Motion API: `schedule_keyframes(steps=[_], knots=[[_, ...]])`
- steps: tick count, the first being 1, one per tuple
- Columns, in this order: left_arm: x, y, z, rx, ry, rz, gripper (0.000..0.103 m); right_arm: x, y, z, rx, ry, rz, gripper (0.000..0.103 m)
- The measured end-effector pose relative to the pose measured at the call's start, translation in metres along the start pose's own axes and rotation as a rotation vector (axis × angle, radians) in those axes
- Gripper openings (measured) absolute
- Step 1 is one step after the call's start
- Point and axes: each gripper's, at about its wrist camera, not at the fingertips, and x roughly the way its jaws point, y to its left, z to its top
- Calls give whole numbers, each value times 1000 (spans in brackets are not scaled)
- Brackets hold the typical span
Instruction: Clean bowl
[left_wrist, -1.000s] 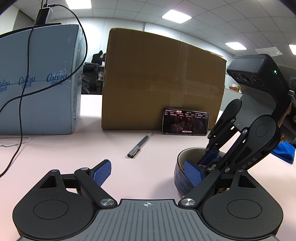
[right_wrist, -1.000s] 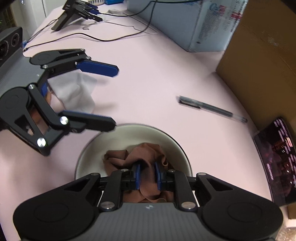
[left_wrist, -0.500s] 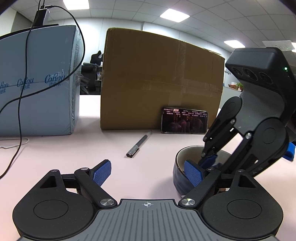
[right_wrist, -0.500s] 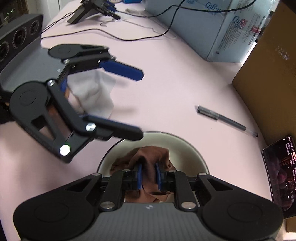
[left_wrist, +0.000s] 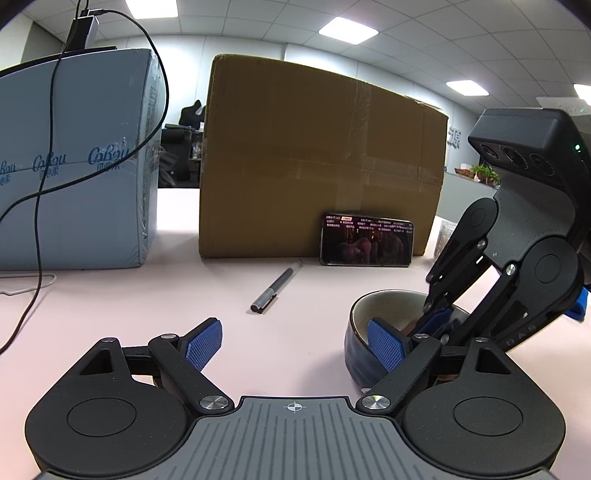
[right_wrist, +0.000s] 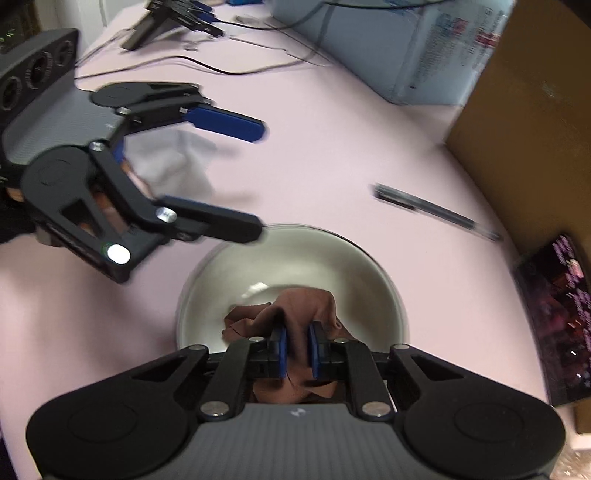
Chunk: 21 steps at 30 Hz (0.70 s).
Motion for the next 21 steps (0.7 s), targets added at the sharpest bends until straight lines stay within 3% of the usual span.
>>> schedule_keyframes(steps=[9, 21], knots=[[1, 0, 0, -1, 5, -1, 88, 7, -4, 12, -15, -3, -52, 16], [0, -2, -1, 6, 0, -2, 88, 4, 1, 7, -37, 101, -103, 14]])
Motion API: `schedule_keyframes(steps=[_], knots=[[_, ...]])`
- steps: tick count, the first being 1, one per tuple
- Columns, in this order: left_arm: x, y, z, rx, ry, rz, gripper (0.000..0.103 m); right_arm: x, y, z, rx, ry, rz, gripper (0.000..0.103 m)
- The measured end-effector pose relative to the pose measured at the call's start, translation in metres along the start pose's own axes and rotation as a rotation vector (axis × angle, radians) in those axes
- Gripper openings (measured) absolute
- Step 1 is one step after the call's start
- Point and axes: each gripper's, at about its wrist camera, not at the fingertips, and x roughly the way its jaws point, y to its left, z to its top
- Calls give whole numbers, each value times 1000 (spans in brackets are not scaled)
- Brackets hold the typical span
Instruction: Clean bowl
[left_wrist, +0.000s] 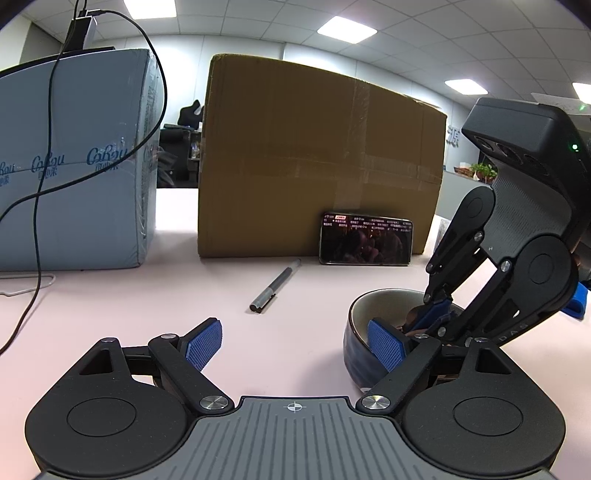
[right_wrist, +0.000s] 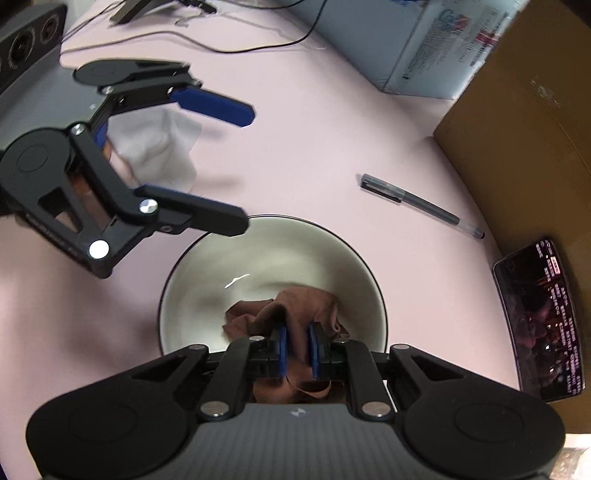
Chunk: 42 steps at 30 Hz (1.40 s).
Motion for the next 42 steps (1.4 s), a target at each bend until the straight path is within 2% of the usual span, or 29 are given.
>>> schedule_keyframes(steps=[7, 12, 16, 21, 26, 30, 33, 36, 39, 42], knots=[[1, 0, 0, 1, 3, -2, 88, 5, 5, 13, -32, -32, 42, 14], [1, 0, 0, 3, 7, -4, 88, 8, 7, 19, -62, -25, -6, 15], [-1, 1, -1, 3, 6, -5, 88, 9, 6, 19, -68, 13, -60, 15], [-1, 0, -1, 6, 4, -5, 88, 8, 7, 16, -70, 63, -84, 14], [0, 1, -2, 7, 3, -5, 88, 8, 12, 21, -97, 113, -48, 14], [0, 2, -2, 8, 4, -5, 88, 7, 14, 26, -96, 82, 14, 14], [1, 2, -2, 12, 6, -5, 88, 8, 17, 31, -109, 58, 15, 15], [2, 1, -2, 19, 9, -6, 88, 11, 19, 36, -128, 52, -19, 15], [2, 1, -1, 20, 10, -7, 88, 15, 21, 38, -153, 70, -95, 15], [2, 0, -1, 21, 9, -8, 88, 16, 17, 36, -146, 89, -120, 15]])
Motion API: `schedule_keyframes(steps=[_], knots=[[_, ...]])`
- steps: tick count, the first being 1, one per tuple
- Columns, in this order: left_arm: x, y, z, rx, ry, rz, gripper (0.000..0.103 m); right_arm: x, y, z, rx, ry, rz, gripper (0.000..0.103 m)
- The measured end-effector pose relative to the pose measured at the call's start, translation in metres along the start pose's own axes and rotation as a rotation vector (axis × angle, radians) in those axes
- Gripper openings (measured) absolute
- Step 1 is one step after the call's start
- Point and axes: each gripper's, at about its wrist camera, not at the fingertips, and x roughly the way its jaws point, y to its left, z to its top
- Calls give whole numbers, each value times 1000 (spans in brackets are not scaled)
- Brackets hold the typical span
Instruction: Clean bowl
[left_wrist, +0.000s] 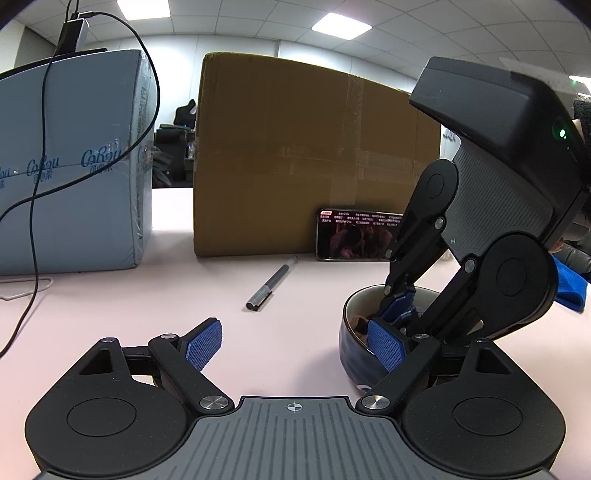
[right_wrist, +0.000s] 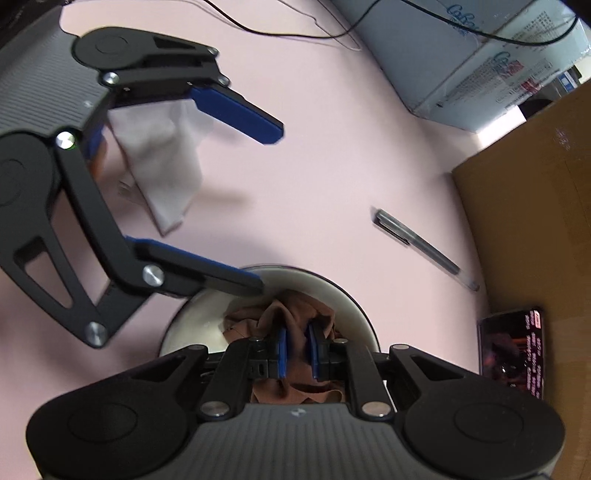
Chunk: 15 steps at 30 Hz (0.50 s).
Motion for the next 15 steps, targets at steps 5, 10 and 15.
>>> schedule_keyframes(steps=[5, 10, 15], knots=[[0, -1, 0, 1, -1, -1, 88, 0, -4, -7, 16, 45, -3, 14], [0, -1, 0, 3, -2, -2, 88, -5, -4, -10, 25, 35, 55, 15], [0, -1, 0, 1, -1, -4, 88, -12, -4, -11, 21, 15, 69, 28]])
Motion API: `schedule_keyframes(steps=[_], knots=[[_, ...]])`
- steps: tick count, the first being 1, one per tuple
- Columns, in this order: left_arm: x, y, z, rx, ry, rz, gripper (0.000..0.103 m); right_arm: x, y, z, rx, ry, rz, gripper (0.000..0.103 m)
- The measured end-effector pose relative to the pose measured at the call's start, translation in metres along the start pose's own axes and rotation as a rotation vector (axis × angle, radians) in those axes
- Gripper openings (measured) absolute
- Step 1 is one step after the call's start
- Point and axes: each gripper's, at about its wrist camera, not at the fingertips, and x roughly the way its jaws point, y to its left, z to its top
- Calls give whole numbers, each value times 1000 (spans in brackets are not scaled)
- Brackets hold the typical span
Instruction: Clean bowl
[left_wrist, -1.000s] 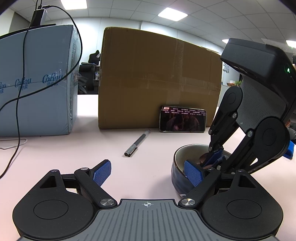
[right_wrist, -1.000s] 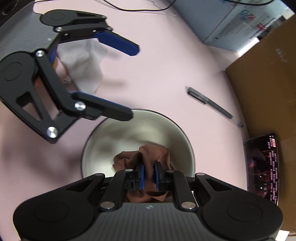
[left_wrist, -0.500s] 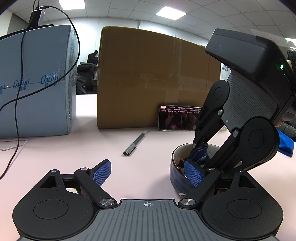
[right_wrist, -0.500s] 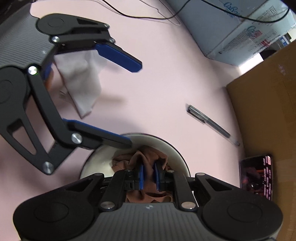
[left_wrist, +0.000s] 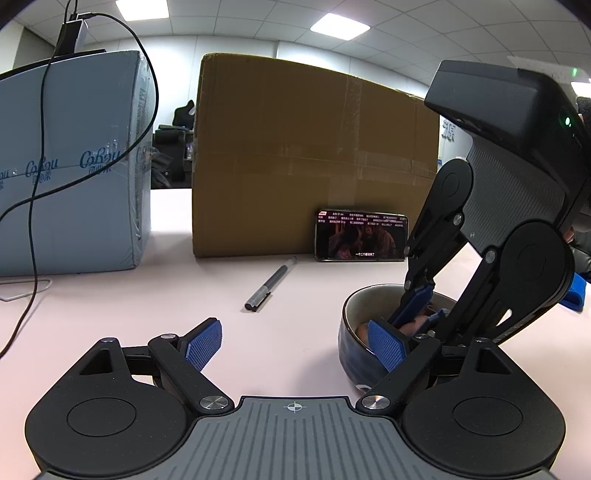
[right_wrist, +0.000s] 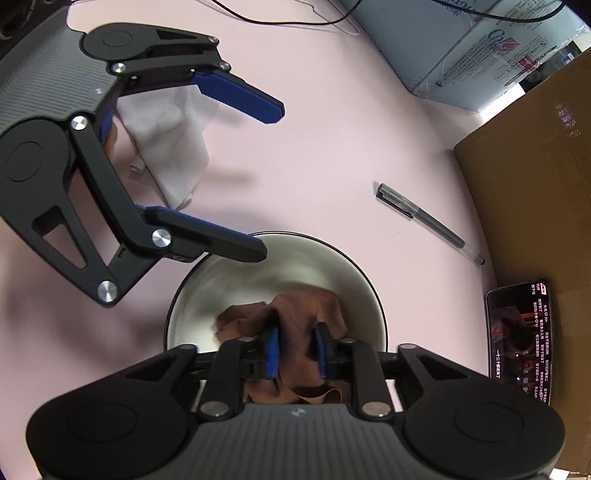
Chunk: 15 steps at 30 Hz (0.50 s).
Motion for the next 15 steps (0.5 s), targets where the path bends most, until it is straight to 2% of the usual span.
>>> schedule_keyframes(steps=[8, 15], knots=[[1, 2, 0, -3, 2, -4, 89, -12, -7, -3, 18, -61, 55, 50], [0, 2, 0, -1, 2, -3, 89, 4, -22, -10, 123, -66, 130, 53]])
